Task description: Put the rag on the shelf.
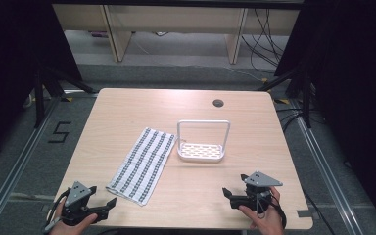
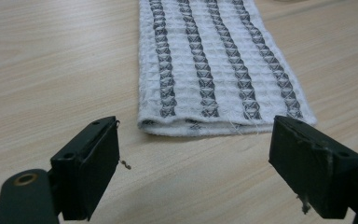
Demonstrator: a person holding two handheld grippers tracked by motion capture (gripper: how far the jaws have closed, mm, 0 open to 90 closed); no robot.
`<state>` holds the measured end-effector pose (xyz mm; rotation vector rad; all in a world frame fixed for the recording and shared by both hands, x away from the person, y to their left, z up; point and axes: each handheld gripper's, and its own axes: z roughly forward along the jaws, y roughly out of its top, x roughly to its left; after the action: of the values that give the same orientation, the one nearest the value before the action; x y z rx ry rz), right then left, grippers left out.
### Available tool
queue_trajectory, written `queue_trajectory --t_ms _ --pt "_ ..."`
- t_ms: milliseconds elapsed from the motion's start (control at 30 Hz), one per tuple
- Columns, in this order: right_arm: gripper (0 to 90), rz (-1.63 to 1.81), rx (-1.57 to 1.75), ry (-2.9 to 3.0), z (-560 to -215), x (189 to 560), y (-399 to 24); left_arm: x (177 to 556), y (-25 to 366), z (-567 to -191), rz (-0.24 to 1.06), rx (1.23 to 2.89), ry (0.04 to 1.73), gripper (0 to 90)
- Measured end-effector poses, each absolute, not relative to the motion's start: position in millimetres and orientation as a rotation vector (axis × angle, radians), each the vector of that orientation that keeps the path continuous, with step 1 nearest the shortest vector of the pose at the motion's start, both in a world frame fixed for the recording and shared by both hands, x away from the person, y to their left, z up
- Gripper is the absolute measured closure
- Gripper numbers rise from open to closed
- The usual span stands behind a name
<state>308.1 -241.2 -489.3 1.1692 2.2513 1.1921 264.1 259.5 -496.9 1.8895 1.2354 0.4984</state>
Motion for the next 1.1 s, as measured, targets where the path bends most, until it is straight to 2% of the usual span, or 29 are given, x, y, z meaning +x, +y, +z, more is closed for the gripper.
queue_trajectory --t_ms 500,1100 --pt "21.4 1.229 1.125 2.271 -485.9 303.9 -226.8 269.0 261.0 -496.3 0.499 1.869 1.25 15.3" --pt "25.6 1.289 0.854 2.455 -474.8 312.3 -152.5 287.4 259.7 -486.5 0.477 1.877 1.236 15.5"
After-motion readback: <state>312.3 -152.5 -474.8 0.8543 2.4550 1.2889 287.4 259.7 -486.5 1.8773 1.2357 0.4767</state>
